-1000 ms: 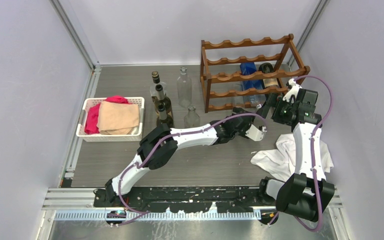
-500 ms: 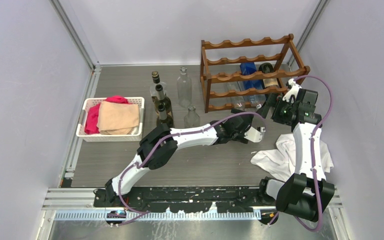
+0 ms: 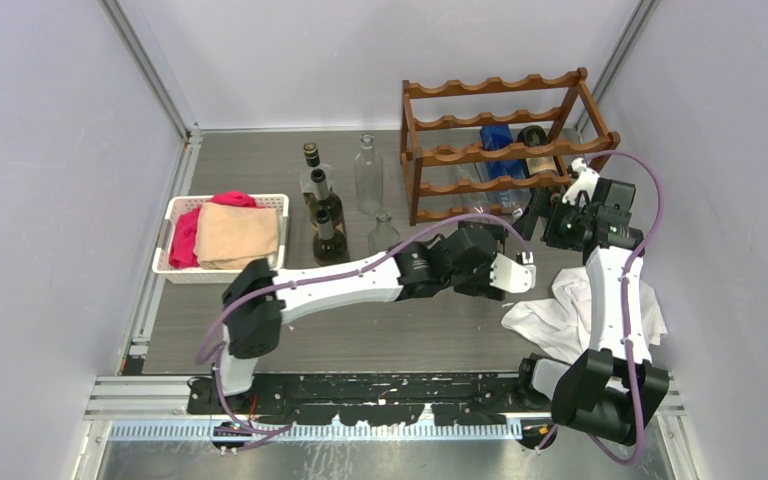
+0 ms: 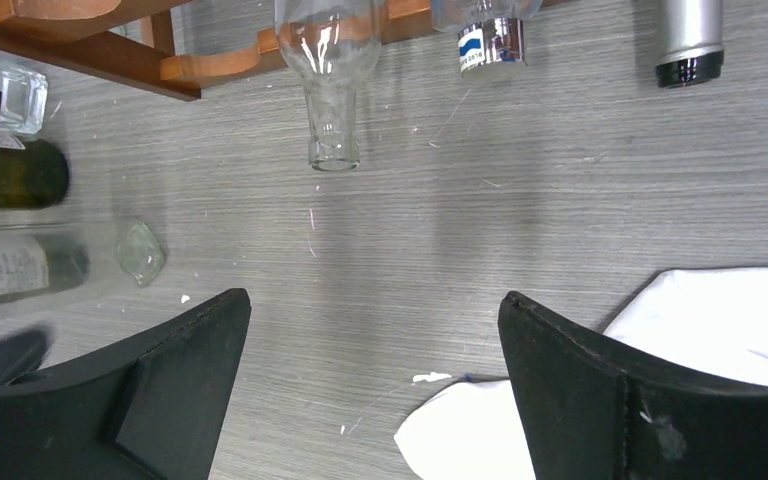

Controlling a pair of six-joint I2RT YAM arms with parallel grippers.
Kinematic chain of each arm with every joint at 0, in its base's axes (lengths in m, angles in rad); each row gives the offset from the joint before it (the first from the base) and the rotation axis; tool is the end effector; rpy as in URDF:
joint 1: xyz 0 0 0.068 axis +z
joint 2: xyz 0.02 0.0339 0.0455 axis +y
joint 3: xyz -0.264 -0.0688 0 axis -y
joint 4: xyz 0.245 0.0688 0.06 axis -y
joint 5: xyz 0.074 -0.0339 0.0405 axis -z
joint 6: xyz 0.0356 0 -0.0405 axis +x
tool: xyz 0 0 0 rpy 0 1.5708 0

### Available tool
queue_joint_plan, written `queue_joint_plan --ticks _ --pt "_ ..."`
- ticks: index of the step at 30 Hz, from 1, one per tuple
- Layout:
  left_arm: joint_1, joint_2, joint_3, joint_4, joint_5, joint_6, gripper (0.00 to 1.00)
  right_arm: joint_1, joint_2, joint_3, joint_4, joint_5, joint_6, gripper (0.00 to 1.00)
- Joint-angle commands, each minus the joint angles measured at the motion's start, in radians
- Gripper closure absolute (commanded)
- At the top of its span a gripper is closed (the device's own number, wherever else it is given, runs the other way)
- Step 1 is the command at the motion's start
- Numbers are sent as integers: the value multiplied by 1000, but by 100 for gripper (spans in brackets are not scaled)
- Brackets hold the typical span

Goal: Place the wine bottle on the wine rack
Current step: Place the wine bottle in the wine rack.

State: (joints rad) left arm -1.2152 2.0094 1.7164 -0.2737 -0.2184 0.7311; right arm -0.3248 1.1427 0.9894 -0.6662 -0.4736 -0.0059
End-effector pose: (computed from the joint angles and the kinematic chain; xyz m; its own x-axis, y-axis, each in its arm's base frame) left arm 0.1729 -0.4433 0.2808 0.4294 0.7160 -0.5504 0.7587 0.0446 0.6499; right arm 0.2268 -0.0592 0.2983 -0.6925 0.2276 -0.6845 -0.0151 0.9441 0.3293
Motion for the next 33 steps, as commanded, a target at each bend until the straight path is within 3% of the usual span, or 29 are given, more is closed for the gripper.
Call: queue_joint_plan --ticks 1,9,12,15,18,21,24,30,33 --pt "-36 -171 -19 -79 92 -170 9 -3 -59 17 26 -25 -57 0" --pt "-43 -380 -15 -245 186 -397 15 -3 -112 -24 25 -189 -201 0" --pt "-28 -489 -27 -283 204 -460 15 -2 -132 -83 32 -291 -361 0" --pt "58 -594 -44 -307 279 -570 15 -1 -134 -124 40 -364 -437 0" --pt "232 -731 -138 -267 368 -705 14 17 -104 -103 -17 -418 -516 0" --pt "422 -883 -261 -196 404 -790 12 107 -78 -99 34 -255 -446 0" --pt "604 -1015 -359 -162 379 -826 11 190 -60 -131 192 -89 -320 2" --pt "717 -1209 -580 -114 58 -762 11 307 36 -143 344 156 -210 20" --pt "738 -1259 -691 -74 16 -761 10 324 107 -134 409 230 -175 26"
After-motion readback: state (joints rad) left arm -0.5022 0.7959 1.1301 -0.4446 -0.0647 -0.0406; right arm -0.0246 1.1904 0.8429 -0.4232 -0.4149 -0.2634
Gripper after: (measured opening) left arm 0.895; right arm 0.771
